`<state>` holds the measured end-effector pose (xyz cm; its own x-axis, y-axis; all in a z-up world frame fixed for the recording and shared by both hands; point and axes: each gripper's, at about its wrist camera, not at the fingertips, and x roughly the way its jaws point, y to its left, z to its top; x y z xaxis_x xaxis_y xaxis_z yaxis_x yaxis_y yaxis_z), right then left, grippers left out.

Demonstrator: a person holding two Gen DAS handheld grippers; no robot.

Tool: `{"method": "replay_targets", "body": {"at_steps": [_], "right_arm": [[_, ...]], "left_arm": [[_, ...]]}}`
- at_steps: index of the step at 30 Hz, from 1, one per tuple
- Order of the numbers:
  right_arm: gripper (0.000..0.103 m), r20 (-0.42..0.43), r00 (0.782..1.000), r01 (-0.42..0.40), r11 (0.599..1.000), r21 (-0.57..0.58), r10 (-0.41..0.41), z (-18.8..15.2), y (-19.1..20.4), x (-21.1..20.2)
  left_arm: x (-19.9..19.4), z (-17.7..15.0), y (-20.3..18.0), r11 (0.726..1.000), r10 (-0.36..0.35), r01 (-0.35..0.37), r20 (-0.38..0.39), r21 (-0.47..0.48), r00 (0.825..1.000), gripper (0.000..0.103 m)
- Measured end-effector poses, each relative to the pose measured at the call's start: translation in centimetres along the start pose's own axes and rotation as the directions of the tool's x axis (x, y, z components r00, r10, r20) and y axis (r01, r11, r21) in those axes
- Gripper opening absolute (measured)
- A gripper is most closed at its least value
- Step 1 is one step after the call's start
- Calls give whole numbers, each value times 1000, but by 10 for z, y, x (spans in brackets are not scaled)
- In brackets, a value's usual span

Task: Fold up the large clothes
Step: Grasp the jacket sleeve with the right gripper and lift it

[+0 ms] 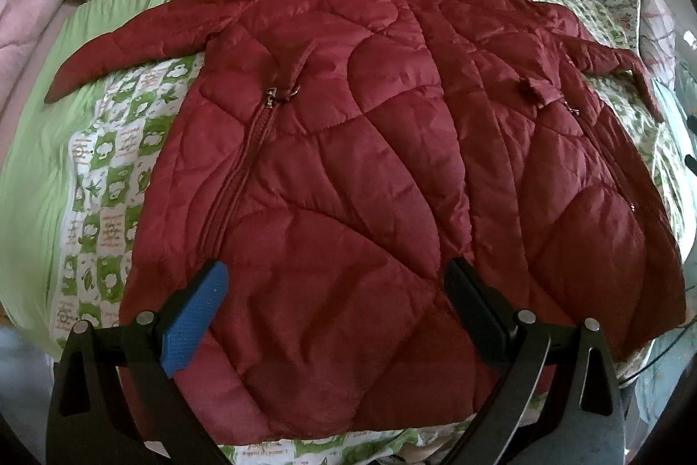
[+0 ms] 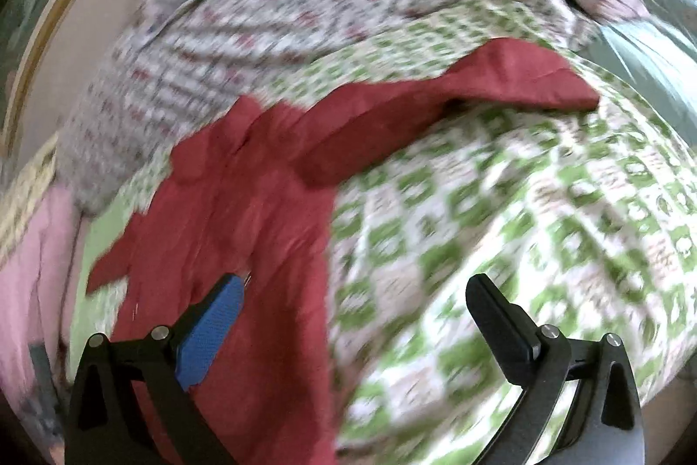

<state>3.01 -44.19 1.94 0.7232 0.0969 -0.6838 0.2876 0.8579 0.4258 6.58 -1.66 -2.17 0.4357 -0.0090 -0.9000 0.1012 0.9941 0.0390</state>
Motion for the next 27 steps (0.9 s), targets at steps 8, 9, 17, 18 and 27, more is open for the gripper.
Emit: {"method": "replay_targets", "body": {"at_steps": [8,9,17,18,27], "right_arm": [[71,34,998,38,963,266,-49,55,-101,43],[69,38,998,42,956,292,-56,60,-110,48],[57,111,993,-17,901,434,-35,98,-150,84],[57,118,993,-32,887,461,-26,102,-157,89],[50,148,989,-67,844,532,-15,116,-183,116]], "left_arm": [[15,4,-2,1000,9,-8,-33,5,999,100],[18,4,-3,1000,8,-8,-41,5,999,100],[36,10,-7,1000,19,-19,-81,8,997,100],[38,11,-8,1000,22,-21,-87,7,996,100],[53,26,-11,1000,25,-25,-91,3,996,100]]}}
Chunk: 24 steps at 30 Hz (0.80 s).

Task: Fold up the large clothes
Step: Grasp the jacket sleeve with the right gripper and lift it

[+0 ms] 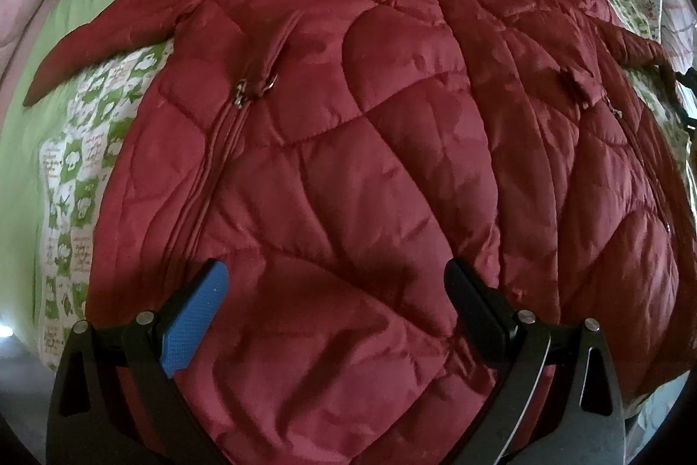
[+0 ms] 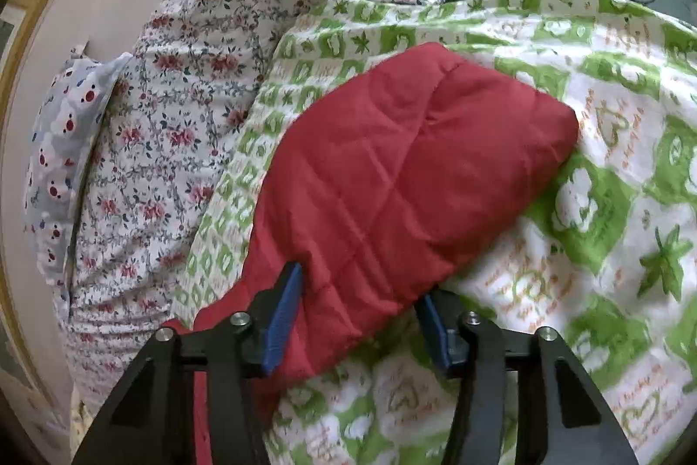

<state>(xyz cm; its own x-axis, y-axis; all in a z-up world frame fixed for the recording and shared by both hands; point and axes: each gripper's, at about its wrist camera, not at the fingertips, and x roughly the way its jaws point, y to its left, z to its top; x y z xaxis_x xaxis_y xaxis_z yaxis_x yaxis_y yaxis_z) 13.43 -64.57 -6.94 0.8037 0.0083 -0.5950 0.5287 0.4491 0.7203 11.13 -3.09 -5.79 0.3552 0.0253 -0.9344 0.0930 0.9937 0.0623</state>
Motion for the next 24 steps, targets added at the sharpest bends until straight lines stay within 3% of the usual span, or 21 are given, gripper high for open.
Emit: {"method": "replay_targets", "body": {"at_steps": [3,4,6,16,21,24], "right_arm": [[33,34,999,4,1000,-29,-3,5,6,-5],[22,50,999,7,999,-51,-4,6,11,-8],[14,70,998,13,995,-103,-5,7,23,-15],[11,99,990,-56,939,-340,95,-12,107,-45],[11,6,981,-170,880,-443,193,-44,165,-46],[11,-100,965,-258,824,-505,241,-79,201,-39]], "left_arm": [[2,4,-1,1000,0,0,0,2,1000,100],[3,5,-2,1000,-2,2,1,1,1000,100],[3,8,-2,1000,-11,11,0,-3,1000,100],[5,9,7,999,-42,42,0,-24,999,100],[4,6,15,996,-66,66,0,-53,998,100],[3,5,20,995,-77,77,5,-64,997,100]]}}
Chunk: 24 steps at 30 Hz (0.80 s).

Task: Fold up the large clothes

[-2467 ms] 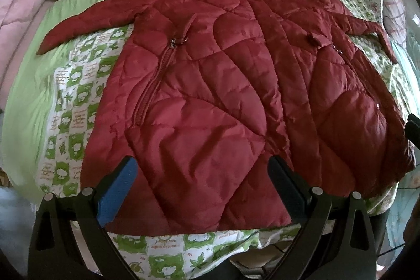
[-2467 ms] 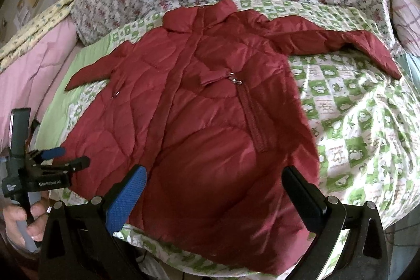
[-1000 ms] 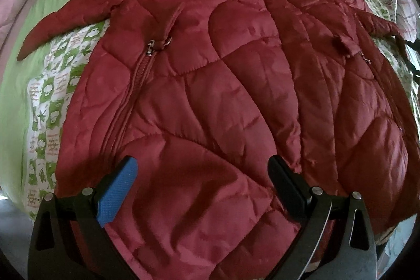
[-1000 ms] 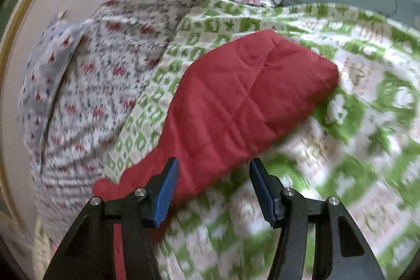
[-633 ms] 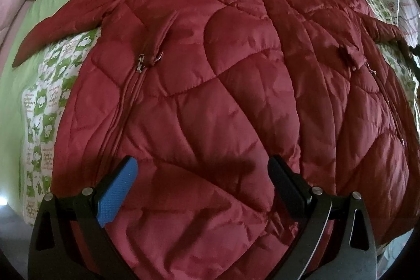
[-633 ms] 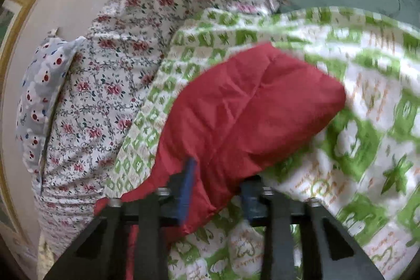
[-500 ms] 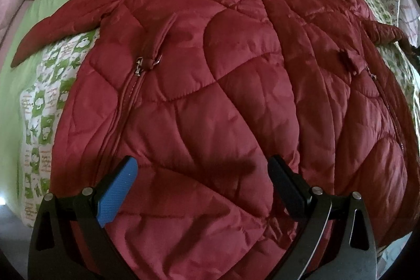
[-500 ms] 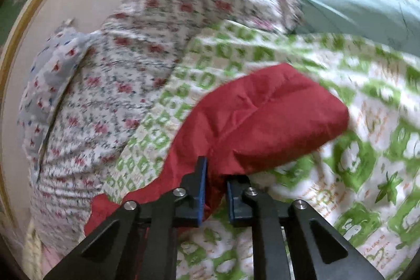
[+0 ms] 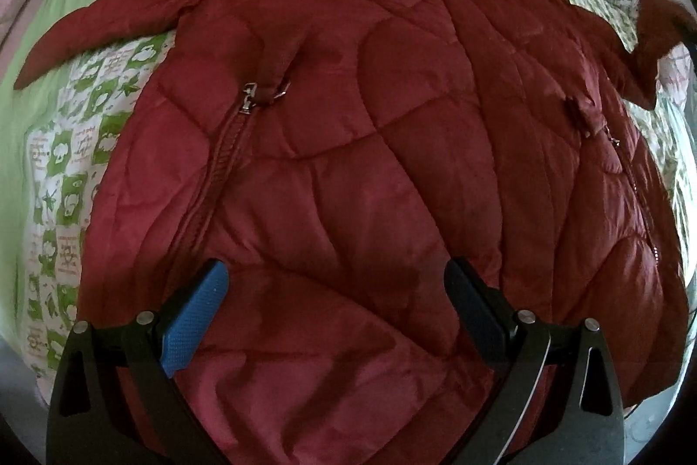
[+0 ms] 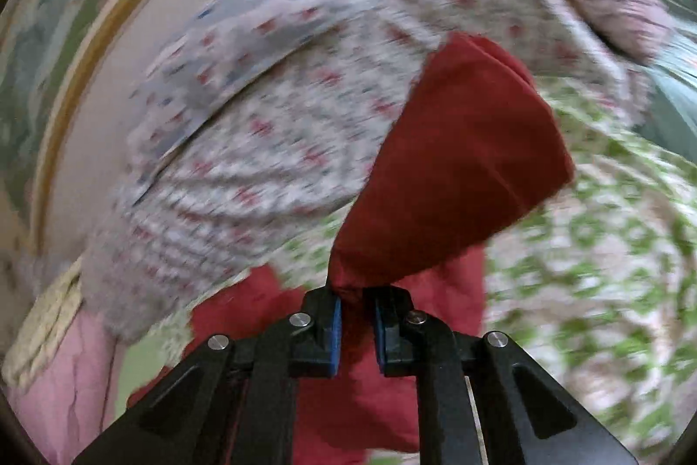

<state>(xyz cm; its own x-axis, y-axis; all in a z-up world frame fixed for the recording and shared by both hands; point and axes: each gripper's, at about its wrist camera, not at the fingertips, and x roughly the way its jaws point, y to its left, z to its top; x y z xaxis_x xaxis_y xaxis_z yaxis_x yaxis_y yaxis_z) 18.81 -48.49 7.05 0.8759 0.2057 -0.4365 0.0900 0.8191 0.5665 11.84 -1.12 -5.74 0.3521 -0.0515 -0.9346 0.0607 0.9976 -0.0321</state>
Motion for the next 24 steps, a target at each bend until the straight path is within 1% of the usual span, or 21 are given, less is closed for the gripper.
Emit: {"method": "replay_targets", "body": {"at_steps": [3,6,7,11,13,16,21,24], "right_arm": [[11,-73,995,-66,996,-54,62,-18,38,20],[11,-167,981,-119,988,-94,102,-45,71,46],[11,-206,972,-134,985,-112,109,-57,85,57],[11,-302,947,-156,976,-149,105,-95,115,88],[11,-351,931,-166,974,-156,103,-113,132,106],[11,-398,912,-187,965,-182,102,-136,151,119],[11,-447,890,-222,943,-246,93,-166,182,136],[11,-464,879,-257,927,-273,107,-181,198,143]], "left_arm": [[-2,0,6,1000,-9,9,6,-11,1000,100],[-2,1,16,1000,-12,12,14,-29,1000,100],[-1,2,17,999,-11,11,17,-32,1000,100],[-2,3,30,995,-77,78,20,-64,997,100],[-3,3,30,993,-93,94,25,-70,995,100],[-5,9,36,993,-87,90,38,-77,995,100],[-11,23,58,979,-151,158,62,-127,987,100],[-14,37,71,968,-190,199,77,-150,979,100]]}}
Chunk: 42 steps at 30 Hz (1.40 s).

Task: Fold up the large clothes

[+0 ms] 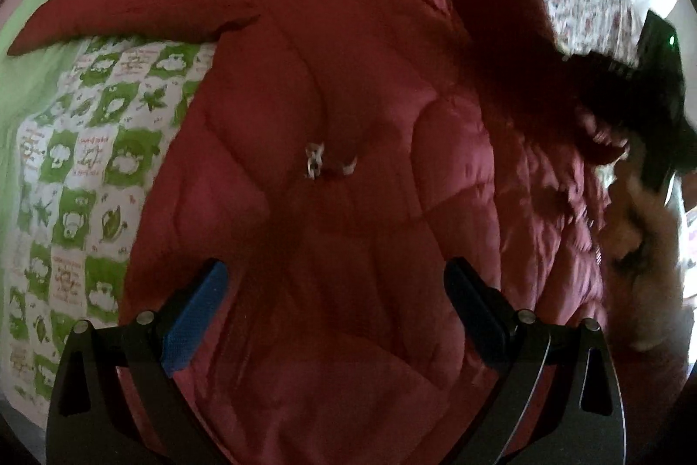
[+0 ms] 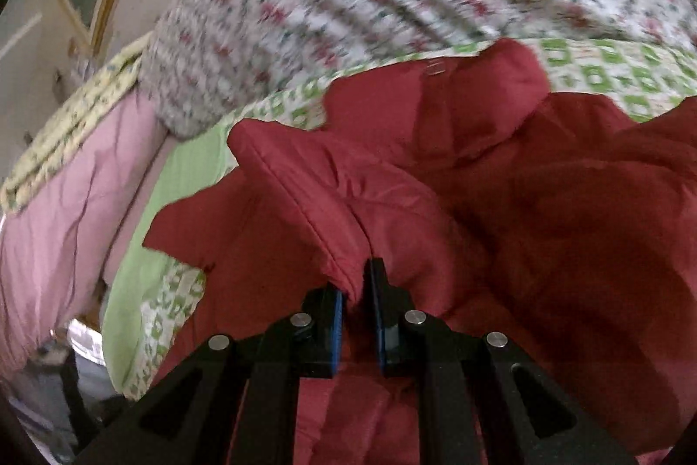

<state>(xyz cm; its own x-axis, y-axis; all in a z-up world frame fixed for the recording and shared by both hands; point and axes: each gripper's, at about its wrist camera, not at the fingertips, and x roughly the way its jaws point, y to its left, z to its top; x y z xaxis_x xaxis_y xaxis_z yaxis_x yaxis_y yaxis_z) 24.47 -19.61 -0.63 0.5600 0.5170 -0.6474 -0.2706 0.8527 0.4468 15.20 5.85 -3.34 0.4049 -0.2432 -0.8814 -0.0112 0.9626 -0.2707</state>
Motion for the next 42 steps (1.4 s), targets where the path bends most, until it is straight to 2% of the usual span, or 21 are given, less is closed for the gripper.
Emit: {"method": "replay_targets", "body": {"at_steps": [4,7,9,11,12,17,19,22,25,27,28,30,34,37,39,42], "right_arm": [[11,-33,999,-28,998,-64,26,-7,27,22],[18,-77,997,-6,992,-128,-4,-16,38,33],[30,-112,994,-6,990,-144,-10,-22,39,40],[67,-132,991,-27,989,-144,8,-28,37,42],[71,-130,991,-32,989,-144,13,-30,35,42],[70,-146,989,-52,990,-130,33,-35,26,41],[70,-152,988,-57,991,-124,38,-35,24,39],[70,-157,987,-66,991,-116,47,-40,20,30],[70,-161,986,-51,995,-86,36,-45,9,19],[70,-158,987,-44,997,-61,34,-48,1,11],[70,-152,988,-43,998,-45,36,-49,-4,5],[70,-130,991,-27,1000,-14,25,-52,-14,-7],[69,-56,998,-14,999,49,17,-55,-35,-31],[69,-2,1000,0,997,81,0,-52,-46,-52],[70,27,1000,14,997,81,-17,-47,-49,-64],[71,90,993,73,994,78,-80,-34,-56,-84]], "left_arm": [[-6,23,11,998,-60,61,18,-14,998,100],[-9,48,13,994,-107,107,36,-22,994,100],[-3,70,10,990,-139,140,36,-27,990,100],[-1,85,10,984,-170,171,30,-40,985,100],[2,98,8,981,-191,192,31,-39,981,100],[30,139,-8,966,-259,258,-8,-25,966,100],[44,148,-14,966,-260,259,-36,-18,965,100],[73,158,-27,974,-224,226,-87,11,971,97],[98,160,-36,975,-214,220,-140,30,967,71],[104,158,-39,978,-193,201,-131,55,973,49],[102,157,-40,974,-209,217,-121,60,970,44],[97,155,-40,969,-231,239,-104,65,967,28],[86,149,-40,969,-217,224,-72,102,974,21],[64,147,-37,978,-136,133,11,163,991,19],[54,150,-27,980,-103,91,61,176,993,19],[58,153,-4,985,-102,95,44,142,994,19]]}}
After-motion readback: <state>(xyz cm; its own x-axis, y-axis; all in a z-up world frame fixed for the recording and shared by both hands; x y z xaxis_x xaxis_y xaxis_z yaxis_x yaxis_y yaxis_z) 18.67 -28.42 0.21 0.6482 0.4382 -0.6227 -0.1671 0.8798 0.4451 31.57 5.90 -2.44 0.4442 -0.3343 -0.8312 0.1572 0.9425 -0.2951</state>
